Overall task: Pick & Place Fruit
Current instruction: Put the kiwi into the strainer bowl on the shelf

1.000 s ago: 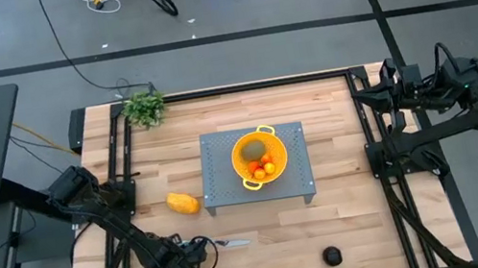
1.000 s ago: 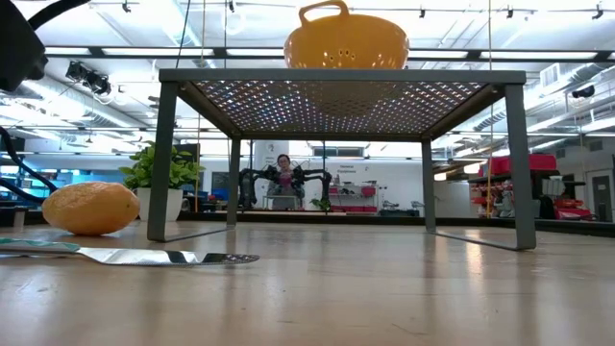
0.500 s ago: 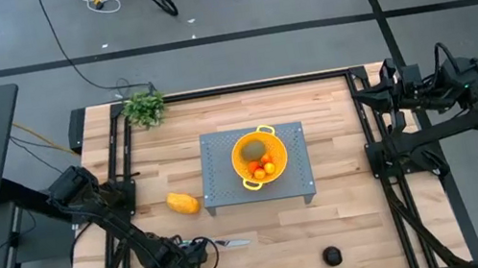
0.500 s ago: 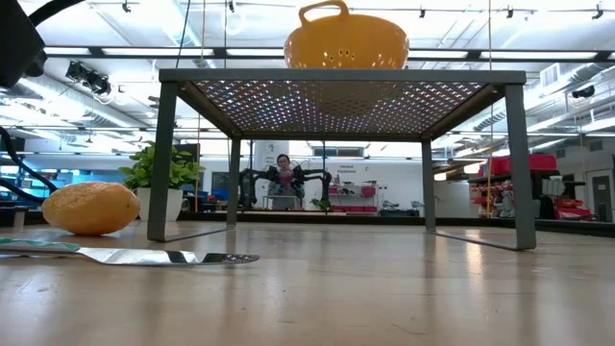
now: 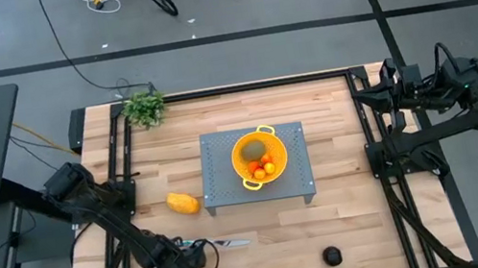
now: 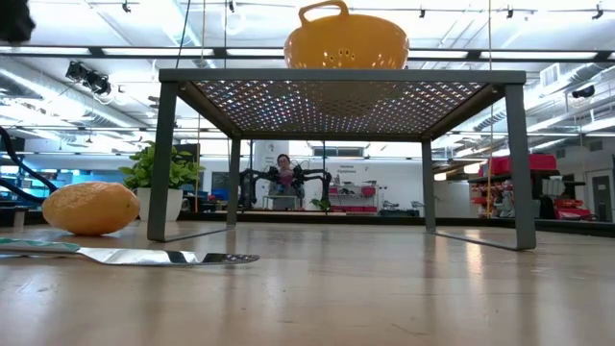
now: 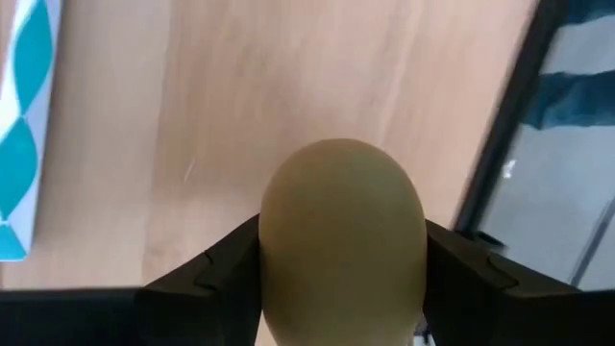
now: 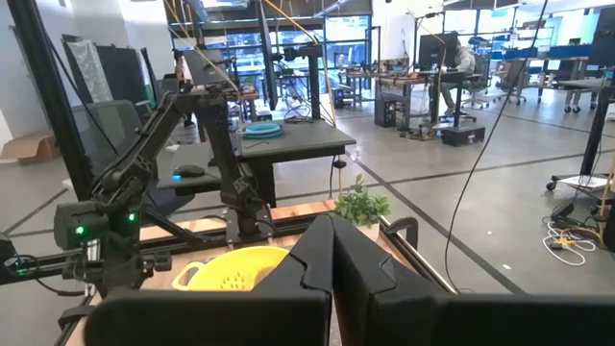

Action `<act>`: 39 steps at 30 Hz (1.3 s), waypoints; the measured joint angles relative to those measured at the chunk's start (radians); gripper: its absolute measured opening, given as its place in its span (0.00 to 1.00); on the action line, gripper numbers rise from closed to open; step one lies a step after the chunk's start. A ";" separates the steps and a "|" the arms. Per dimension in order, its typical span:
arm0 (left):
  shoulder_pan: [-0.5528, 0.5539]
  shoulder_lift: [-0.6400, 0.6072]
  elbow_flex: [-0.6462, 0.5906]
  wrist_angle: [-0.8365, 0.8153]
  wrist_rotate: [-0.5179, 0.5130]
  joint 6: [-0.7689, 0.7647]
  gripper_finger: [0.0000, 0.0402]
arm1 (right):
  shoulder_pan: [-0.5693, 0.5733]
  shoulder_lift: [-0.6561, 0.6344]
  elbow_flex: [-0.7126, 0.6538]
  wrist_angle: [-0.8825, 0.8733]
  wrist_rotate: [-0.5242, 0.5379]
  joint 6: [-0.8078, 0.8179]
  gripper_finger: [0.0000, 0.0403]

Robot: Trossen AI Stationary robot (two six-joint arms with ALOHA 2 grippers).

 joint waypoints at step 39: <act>0.103 -0.086 0.017 0.062 -0.089 0.215 0.55 | 0.000 0.000 0.000 0.000 -0.001 0.000 0.01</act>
